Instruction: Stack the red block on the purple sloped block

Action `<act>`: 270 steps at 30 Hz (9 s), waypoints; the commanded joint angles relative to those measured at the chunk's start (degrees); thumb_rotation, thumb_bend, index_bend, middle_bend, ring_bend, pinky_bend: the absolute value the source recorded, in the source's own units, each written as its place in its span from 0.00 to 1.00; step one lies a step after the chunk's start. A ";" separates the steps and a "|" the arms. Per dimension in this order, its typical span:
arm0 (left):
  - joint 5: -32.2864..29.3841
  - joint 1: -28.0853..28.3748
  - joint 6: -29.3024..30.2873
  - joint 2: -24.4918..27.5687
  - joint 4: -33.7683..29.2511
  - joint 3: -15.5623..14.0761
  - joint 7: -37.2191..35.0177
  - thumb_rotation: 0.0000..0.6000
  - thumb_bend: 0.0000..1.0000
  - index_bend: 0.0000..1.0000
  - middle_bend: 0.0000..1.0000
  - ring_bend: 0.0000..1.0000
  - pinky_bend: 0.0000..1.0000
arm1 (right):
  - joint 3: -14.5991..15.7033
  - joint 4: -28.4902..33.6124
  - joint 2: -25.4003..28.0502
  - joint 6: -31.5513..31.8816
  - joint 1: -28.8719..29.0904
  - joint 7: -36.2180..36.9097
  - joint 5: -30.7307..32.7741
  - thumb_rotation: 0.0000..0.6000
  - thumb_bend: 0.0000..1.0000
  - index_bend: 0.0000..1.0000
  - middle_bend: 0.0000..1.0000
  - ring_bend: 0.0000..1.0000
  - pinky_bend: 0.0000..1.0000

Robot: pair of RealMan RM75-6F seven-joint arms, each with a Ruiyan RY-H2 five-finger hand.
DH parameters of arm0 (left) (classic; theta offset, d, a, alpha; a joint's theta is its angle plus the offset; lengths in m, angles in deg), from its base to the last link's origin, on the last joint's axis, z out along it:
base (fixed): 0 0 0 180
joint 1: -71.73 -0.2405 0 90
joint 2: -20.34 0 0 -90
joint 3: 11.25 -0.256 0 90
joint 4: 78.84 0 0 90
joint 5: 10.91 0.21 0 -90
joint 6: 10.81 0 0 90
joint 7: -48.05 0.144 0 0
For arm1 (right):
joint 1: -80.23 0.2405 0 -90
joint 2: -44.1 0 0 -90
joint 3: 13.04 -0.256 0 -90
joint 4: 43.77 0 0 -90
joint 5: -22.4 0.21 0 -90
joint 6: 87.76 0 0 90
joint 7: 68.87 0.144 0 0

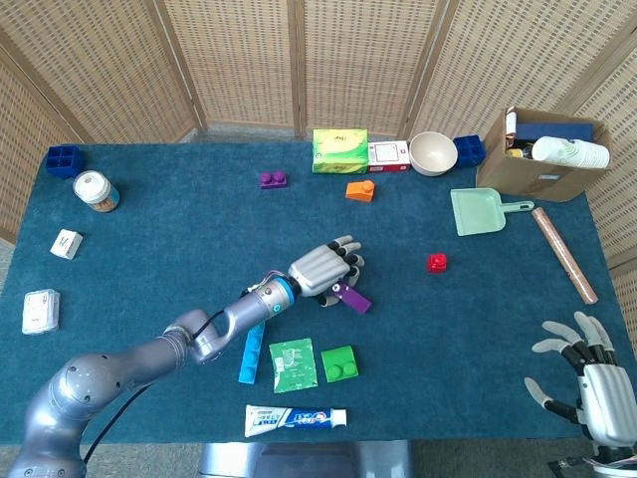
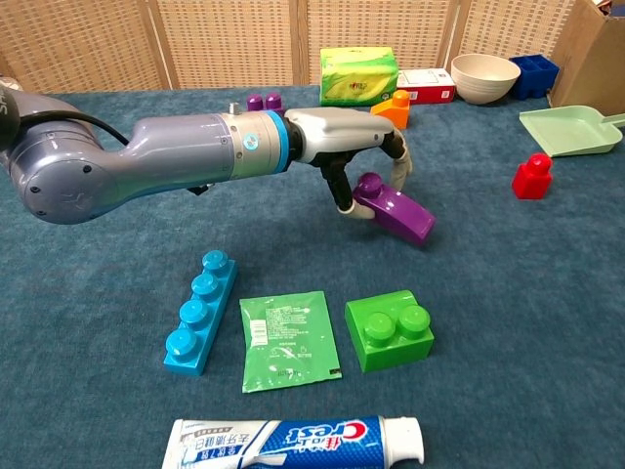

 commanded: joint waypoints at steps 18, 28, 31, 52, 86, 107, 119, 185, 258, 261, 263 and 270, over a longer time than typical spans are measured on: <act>-7.55 1.80 -5.00 -2.56 2.31 2.90 8.21 1.00 0.36 0.25 0.09 0.00 0.00 | -0.36 -0.87 0.01 1.17 -0.70 1.70 0.32 1.00 0.19 0.42 0.26 0.00 0.06; -10.06 1.44 -4.87 -1.61 0.14 3.81 11.62 1.00 0.35 0.13 0.05 0.00 0.00 | -0.41 -0.98 0.05 1.81 -1.06 1.98 0.03 1.00 0.19 0.42 0.26 0.00 0.06; -10.50 1.35 -4.94 -1.21 -0.48 3.85 12.29 1.00 0.35 0.13 0.04 0.00 0.00 | -0.40 -1.04 0.05 1.95 -1.19 2.07 0.01 1.00 0.19 0.42 0.26 0.00 0.06; -10.06 -14.69 11.09 28.53 -37.30 0.02 14.78 1.00 0.35 0.15 0.03 0.00 0.00 | -2.80 -0.13 2.50 -5.14 4.89 3.98 -0.22 1.00 0.19 0.43 0.28 0.05 0.10; 9.80 -56.33 51.09 59.55 -57.15 -17.78 12.33 1.00 0.35 0.26 0.02 0.00 0.00 | -14.80 -2.26 -9.87 -35.49 31.48 -24.82 29.45 0.66 0.23 0.19 0.10 0.00 0.08; 10.26 -56.49 46.95 56.66 -56.76 -14.69 12.60 1.00 0.35 0.26 0.01 0.00 0.00 | -15.12 -20.20 -18.91 -45.16 44.22 -34.93 46.14 0.68 0.23 0.27 0.12 0.00 0.08; 10.83 -57.16 46.15 56.43 -57.23 -13.91 13.09 1.00 0.35 0.26 0.01 0.00 0.00 | -12.60 -26.60 -20.35 -47.43 45.50 -34.52 48.25 0.71 0.23 0.31 0.13 0.00 0.08; 10.94 -60.29 45.35 54.82 -54.00 -13.23 10.53 1.00 0.35 0.26 0.00 0.00 0.00 | -10.16 -34.47 -23.89 -51.04 52.80 -40.50 58.85 1.00 0.18 0.53 0.20 0.03 0.09; 10.82 -61.88 44.07 52.29 -51.03 -14.73 10.80 1.00 0.35 0.26 0.00 0.00 0.00 | -12.09 -7.44 -15.53 -48.44 64.17 -40.41 53.81 1.00 0.19 0.62 0.27 0.08 0.11; 10.76 -61.99 44.14 52.24 -50.82 -14.78 10.60 1.00 0.35 0.26 0.00 0.00 0.00 | -11.82 -8.23 -16.25 -48.45 65.14 -40.99 54.69 1.00 0.19 0.63 0.27 0.08 0.11; 10.67 -62.08 44.13 52.21 -50.59 -14.88 10.34 1.00 0.35 0.26 0.00 0.00 0.00 | -11.35 -8.94 -16.89 -48.58 65.86 -41.59 55.38 1.00 0.19 0.63 0.27 0.08 0.11; 10.58 -62.30 44.23 52.01 -49.92 -15.05 9.63 1.00 0.35 0.26 0.00 0.00 0.00 | -9.91 -10.30 -17.92 -47.84 67.35 -43.44 57.04 1.00 0.19 0.62 0.27 0.08 0.11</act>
